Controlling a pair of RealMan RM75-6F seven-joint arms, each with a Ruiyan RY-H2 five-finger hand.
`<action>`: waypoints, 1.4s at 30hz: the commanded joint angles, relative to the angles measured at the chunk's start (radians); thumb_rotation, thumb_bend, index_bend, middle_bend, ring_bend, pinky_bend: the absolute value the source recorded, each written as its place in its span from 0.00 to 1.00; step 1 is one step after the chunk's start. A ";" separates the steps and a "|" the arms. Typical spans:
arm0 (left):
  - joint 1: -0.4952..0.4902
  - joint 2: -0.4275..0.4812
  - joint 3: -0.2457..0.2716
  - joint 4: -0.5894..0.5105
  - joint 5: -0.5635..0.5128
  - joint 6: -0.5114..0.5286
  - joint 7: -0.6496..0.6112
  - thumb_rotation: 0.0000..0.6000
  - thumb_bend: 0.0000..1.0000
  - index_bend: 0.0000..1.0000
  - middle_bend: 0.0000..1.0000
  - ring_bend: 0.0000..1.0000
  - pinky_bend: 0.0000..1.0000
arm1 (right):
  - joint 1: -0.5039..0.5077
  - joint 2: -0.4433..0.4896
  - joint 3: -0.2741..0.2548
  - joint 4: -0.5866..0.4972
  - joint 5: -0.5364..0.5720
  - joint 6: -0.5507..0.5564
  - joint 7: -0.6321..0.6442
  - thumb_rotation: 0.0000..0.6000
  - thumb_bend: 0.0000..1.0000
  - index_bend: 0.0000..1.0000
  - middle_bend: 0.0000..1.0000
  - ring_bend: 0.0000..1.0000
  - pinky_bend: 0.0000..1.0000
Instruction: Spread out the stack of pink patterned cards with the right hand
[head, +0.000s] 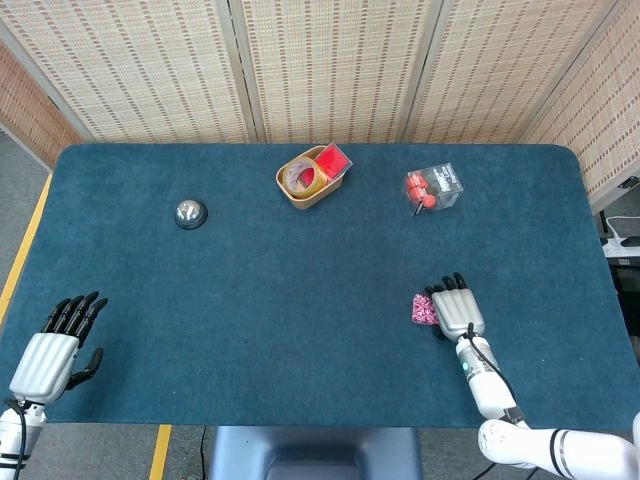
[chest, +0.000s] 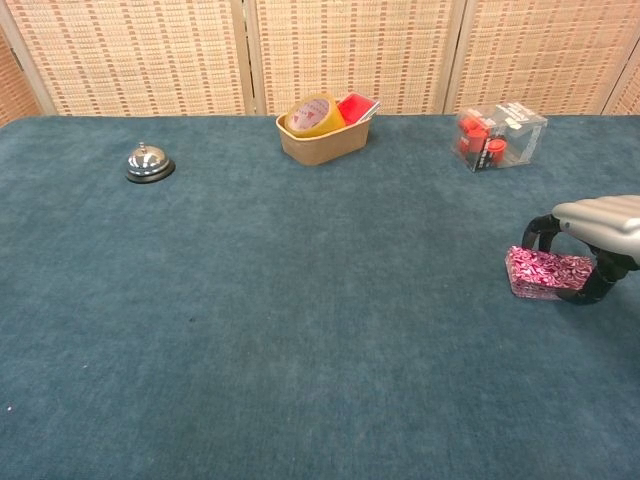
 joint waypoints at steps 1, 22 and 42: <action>0.000 0.000 0.000 0.000 -0.001 -0.001 0.001 1.00 0.47 0.00 0.00 0.00 0.07 | 0.001 -0.004 -0.001 0.002 0.001 0.006 -0.004 1.00 0.26 0.32 0.29 0.12 0.00; 0.000 0.000 -0.001 -0.002 -0.005 -0.001 0.002 1.00 0.47 0.00 0.00 0.00 0.07 | 0.001 -0.025 -0.003 0.014 -0.012 0.050 -0.030 1.00 0.27 0.59 0.45 0.31 0.00; 0.002 0.000 0.001 -0.005 0.002 0.007 0.003 1.00 0.47 0.00 0.00 0.00 0.08 | -0.050 0.043 -0.094 -0.213 -0.286 0.152 -0.047 1.00 0.27 0.65 0.49 0.35 0.00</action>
